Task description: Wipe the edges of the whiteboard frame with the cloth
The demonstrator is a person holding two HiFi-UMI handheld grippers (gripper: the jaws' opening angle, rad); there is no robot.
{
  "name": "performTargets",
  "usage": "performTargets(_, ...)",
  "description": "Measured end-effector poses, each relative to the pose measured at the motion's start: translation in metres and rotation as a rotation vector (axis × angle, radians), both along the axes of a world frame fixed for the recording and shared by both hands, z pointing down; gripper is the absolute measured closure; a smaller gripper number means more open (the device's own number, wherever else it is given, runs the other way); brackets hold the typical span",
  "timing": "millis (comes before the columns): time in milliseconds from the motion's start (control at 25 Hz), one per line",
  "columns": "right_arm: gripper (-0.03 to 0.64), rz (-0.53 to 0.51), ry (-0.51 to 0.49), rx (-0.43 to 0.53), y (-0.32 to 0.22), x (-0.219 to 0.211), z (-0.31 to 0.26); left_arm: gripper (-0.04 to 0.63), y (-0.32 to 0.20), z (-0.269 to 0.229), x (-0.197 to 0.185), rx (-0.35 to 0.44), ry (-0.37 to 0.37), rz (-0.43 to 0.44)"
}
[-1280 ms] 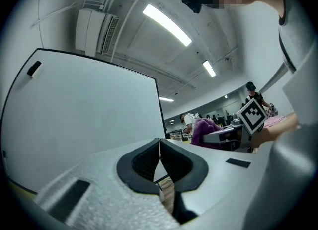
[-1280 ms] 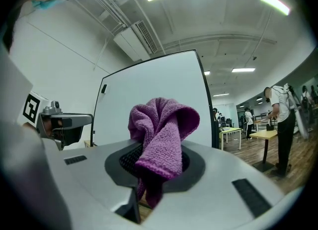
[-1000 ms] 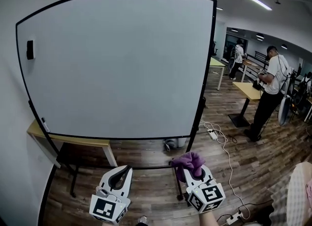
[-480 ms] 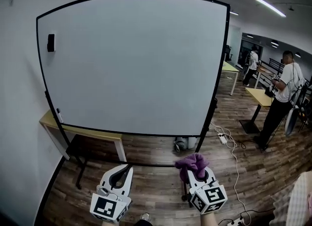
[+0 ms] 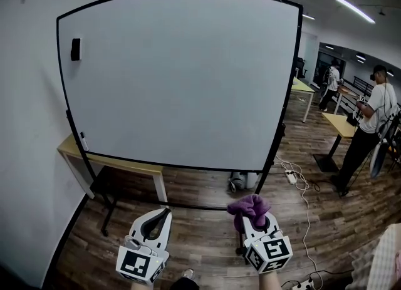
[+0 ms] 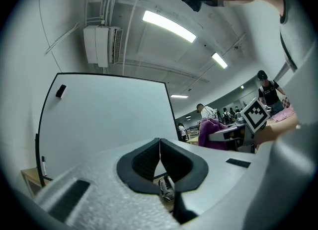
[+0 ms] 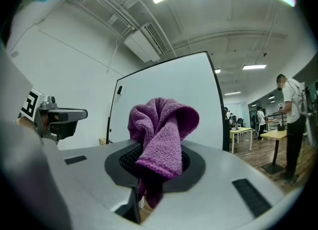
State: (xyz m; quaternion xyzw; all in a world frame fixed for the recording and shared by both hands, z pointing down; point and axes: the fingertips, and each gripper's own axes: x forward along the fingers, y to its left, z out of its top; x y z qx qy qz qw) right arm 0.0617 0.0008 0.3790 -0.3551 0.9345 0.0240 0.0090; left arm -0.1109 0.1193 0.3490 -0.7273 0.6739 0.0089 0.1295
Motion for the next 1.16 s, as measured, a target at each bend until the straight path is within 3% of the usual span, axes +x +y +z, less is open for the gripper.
performTargets(1160,0.551,-0.015,0.004,0.002,-0.002,0.007,0.003,0.575,-0.011,0.003,0.013,-0.009,0.007,0.009)
